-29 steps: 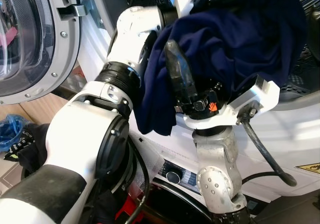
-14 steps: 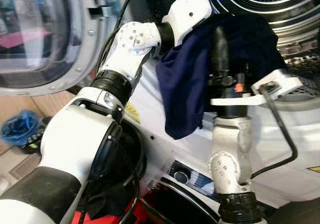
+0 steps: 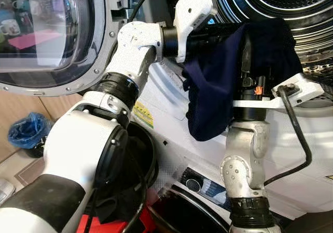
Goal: Clothes washing
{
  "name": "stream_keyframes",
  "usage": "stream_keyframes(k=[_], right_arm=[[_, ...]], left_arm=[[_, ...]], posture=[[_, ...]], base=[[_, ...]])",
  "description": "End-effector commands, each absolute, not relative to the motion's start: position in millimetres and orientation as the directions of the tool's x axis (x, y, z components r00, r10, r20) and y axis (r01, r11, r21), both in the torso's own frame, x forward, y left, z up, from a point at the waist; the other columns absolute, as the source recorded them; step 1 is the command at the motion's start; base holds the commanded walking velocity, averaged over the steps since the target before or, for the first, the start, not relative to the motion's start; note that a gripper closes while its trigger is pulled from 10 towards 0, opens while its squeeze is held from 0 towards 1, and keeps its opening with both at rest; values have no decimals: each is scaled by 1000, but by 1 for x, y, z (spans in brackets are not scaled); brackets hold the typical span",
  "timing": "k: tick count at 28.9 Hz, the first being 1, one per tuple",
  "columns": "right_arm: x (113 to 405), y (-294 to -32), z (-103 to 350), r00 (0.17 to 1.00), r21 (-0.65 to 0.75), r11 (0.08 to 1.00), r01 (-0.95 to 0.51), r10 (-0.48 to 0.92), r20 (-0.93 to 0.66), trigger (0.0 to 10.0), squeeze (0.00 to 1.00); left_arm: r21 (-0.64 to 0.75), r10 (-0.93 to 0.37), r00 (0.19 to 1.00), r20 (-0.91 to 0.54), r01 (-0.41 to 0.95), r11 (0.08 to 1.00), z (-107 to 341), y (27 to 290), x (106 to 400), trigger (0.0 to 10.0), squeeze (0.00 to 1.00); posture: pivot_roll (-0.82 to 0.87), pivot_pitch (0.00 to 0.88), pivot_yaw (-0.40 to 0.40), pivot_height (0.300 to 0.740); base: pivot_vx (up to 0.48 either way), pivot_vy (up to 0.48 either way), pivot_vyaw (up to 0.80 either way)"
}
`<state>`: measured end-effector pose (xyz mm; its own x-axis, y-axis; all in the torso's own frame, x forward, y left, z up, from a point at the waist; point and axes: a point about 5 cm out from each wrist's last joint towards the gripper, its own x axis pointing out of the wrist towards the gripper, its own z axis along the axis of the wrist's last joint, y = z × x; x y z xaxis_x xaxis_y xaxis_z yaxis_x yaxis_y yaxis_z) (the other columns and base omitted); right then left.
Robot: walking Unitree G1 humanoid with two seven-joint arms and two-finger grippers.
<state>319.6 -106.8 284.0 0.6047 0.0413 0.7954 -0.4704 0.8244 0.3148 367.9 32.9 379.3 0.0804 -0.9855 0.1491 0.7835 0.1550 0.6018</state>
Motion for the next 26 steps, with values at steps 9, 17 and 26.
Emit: stream_keyframes(k=[9, 17, 26], right_arm=[[354, -150, 282, 725, 538, 818, -203, -244, 644, 10000, 0], [367, -162, 301, 705, 565, 819, -99, -343, 621, 10000, 0], [367, -166, 313, 668, 534, 844, -54, -367, 647, 10000, 0]], left_arm=[[618, -997, -83, 4, 784, -63, 359, 20, 357, 10000, 0], [657, -998, -35, 43, 754, 2, 366, 18, 358, 10000, 0], [660, -996, -69, 54, 751, -16, 367, 18, 355, 10000, 0]], posture=[[69, 99, 12, 740], [72, 101, 6, 740], [65, 110, 2, 740]], base=[[0, 0, 0], [0, 0, 0], [0, 0, 0]])
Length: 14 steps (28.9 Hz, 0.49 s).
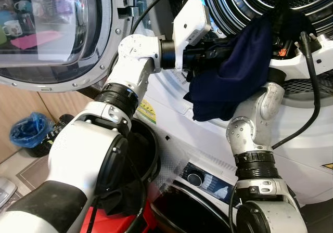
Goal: Clothes washing
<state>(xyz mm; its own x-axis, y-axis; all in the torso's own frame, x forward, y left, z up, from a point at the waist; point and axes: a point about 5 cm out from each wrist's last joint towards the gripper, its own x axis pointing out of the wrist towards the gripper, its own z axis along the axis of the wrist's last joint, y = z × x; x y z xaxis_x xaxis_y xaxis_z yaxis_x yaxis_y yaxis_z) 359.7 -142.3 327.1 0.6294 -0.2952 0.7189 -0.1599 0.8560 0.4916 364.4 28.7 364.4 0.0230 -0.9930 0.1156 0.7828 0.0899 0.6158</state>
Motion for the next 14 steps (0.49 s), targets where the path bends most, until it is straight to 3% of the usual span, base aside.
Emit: stream_keyframes(k=[1, 6, 11, 14], right_arm=[[370, -167, 313, 671, 525, 850, -35, -370, 643, 10000, 0], [374, -177, 324, 651, 515, 856, 44, -416, 635, 10000, 0], [379, -187, 341, 621, 515, 850, 109, -463, 632, 10000, 0], [381, -185, 357, 603, 494, 862, 112, -454, 656, 10000, 0]], left_arm=[[653, -993, -116, 28, 754, -69, 365, 19, 353, 10000, 0], [651, -981, -194, 12, 746, -139, 369, 22, 348, 10000, 0], [658, -988, -150, 21, 746, -99, 361, 17, 349, 10000, 0], [654, -992, -89, 88, 757, -10, 356, 17, 352, 10000, 0]], posture=[[68, 110, 2, 740], [67, 110, 2, 740], [69, 101, 0, 740], [70, 100, -4, 740]], base=[[0, 0, 0], [0, 0, 0], [0, 0, 0], [0, 0, 0]])
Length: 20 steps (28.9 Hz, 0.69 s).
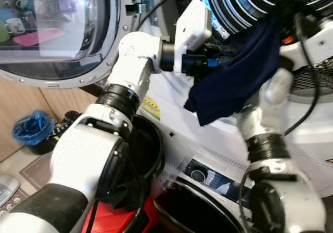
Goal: Clothes washing
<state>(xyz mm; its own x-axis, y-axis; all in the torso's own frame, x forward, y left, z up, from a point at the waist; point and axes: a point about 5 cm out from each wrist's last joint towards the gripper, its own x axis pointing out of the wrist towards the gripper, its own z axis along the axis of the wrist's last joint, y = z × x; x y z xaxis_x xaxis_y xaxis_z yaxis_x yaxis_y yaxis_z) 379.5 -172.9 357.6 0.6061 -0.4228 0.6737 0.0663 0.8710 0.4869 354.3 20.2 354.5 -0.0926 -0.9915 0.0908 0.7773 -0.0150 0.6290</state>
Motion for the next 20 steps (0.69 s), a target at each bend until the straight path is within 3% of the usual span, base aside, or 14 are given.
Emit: stream_keyframes(k=[1, 9, 10, 12, 16, 20], right_arm=[[382, -185, 360, 599, 493, 862, 115, -456, 658, 10000, 0], [383, -177, 374, 586, 457, 884, 102, -424, 690, 10000, 0], [384, -176, 374, 584, 450, 887, 104, -421, 694, 10000, 0], [384, -177, 374, 587, 452, 886, 104, -422, 691, 10000, 0], [386, -177, 375, 589, 448, 887, 110, -421, 690, 10000, 0], [387, -178, 379, 585, 419, 897, 143, -418, 695, 10000, 0]], left_arm=[[659, -992, -69, 110, 752, 21, 358, 17, 353, 10000, 0], [673, -935, 144, 324, 660, 335, 380, 25, 361, 10000, 0], [658, -904, 208, 374, 627, 417, 386, 27, 364, 10000, 0], [648, -881, 230, 413, 605, 462, 392, 29, 365, 10000, 0], [660, -876, 199, 439, 591, 465, 398, 28, 361, 10000, 0], [696, -856, 245, 454, 503, 513, 406, 25, 360, 10000, 0]], posture=[[74, 97, -7, 740], [77, 96, -8, 740], [78, 96, -9, 740], [75, 101, -9, 740], [76, 104, -9, 740], [74, 108, -6, 740]], base=[[0, 0, 0], [0, 0, 0], [0, 0, 0], [0, 0, 0], [0, 0, 0], [0, 0, 0]])
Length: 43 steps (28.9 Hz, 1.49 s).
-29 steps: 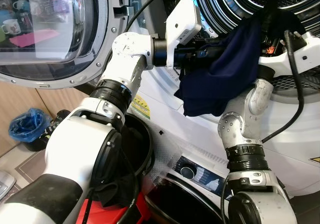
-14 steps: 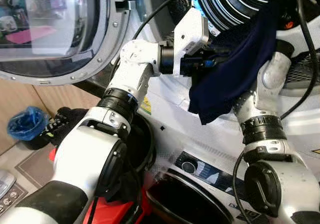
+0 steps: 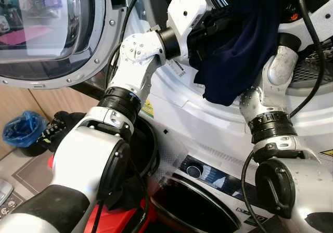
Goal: Clothes washing
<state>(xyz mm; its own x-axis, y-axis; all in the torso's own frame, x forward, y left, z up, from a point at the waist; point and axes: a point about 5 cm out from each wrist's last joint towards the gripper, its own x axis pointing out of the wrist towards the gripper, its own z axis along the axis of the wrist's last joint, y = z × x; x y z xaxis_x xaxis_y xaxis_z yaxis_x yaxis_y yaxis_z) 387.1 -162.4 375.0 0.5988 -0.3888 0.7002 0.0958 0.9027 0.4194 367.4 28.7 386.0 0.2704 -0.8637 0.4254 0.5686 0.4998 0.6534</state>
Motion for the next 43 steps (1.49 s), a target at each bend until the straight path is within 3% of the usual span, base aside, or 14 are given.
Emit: stream_keyframes(k=[1, 5, 11, 13, 15, 16, 17, 18, 34, 39, 43], right_arm=[[387, -179, 379, 582, 415, 898, 148, -418, 697, 10000, 0], [386, -190, 382, 557, 400, 885, 237, -461, 691, 10000, 0], [383, -208, 378, 514, 416, 848, 328, -530, 674, 10000, 0], [383, -210, 375, 514, 416, 844, 339, -536, 669, 10000, 0], [383, -212, 372, 516, 419, 839, 347, -544, 662, 10000, 0], [384, -212, 371, 517, 418, 839, 347, -543, 661, 10000, 0], [384, -212, 371, 518, 417, 839, 350, -544, 660, 10000, 0], [384, -212, 371, 518, 416, 839, 351, -544, 660, 10000, 0], [386, -203, 367, 534, 404, 848, 342, -529, 659, 10000, 0], [386, -203, 366, 538, 402, 849, 342, -528, 657, 10000, 0], [387, -203, 364, 543, 404, 848, 344, -530, 651, 10000, 0]], left_arm=[[692, -847, 253, 468, 490, 529, 408, 25, 360, 10000, 0], [716, -785, 301, 541, 326, 618, 425, 29, 358, 10000, 0], [794, -782, 327, 531, 130, 594, 427, 28, 355, 10000, 0], [830, -819, 314, 480, 140, 540, 419, 24, 355, 10000, 0], [831, -854, 303, 424, 246, 500, 411, 20, 357, 10000, 0], [827, -865, 293, 406, 283, 485, 408, 19, 358, 10000, 376], [822, -872, 282, 401, 308, 478, 407, 18, 358, 10000, 820], [804, -872, 280, 403, 347, 483, 406, 18, 358, 10000, 1000], [828, -895, 253, 369, 348, 440, 411, 21, 356, 10000, 1000], [861, -904, 240, 354, 294, 416, 411, 21, 352, 10000, 1000], [894, -898, 218, 381, 159, 418, 419, 17, 342, 10000, 1000]], posture=[[74, 108, -6, 740], [79, 110, -7, 740], [80, 111, -7, 740], [77, 115, -6, 740], [77, 115, -5, 740], [77, 114, -4, 740], [77, 114, -4, 740], [75, 117, -1, 740], [81, 117, -2, 740], [78, 117, -1, 740], [79, 118, -1, 740]], base=[[0, 0, 0], [0, 0, 0], [0, 0, 0], [0, 0, 0], [0, 0, 0], [0, 0, 0], [0, 0, 0], [0, 0, 0], [0, 0, 0], [0, 0, 0], [0, 0, 0]])
